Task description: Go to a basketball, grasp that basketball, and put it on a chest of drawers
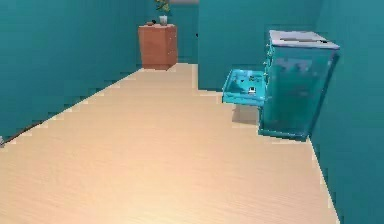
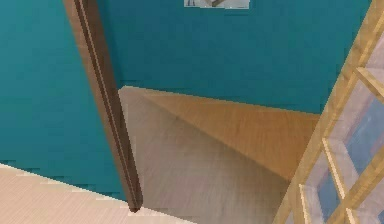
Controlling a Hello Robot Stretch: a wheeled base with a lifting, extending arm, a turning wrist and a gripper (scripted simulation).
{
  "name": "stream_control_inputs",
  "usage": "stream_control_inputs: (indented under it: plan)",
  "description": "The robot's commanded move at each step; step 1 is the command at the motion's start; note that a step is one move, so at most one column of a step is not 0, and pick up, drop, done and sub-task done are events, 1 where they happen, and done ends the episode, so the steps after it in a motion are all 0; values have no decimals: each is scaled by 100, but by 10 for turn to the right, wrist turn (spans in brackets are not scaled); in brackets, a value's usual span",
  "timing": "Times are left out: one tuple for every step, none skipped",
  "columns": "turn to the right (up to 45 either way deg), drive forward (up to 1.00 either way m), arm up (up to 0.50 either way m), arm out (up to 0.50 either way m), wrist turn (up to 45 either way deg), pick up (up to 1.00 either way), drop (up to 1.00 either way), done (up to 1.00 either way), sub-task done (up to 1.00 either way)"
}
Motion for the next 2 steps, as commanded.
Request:
stream_control_inputs:
  plan:
    - [-450,0,0,0,0,0,0,0,0]
    - [450,0,0,0,0,0,0,0,0]
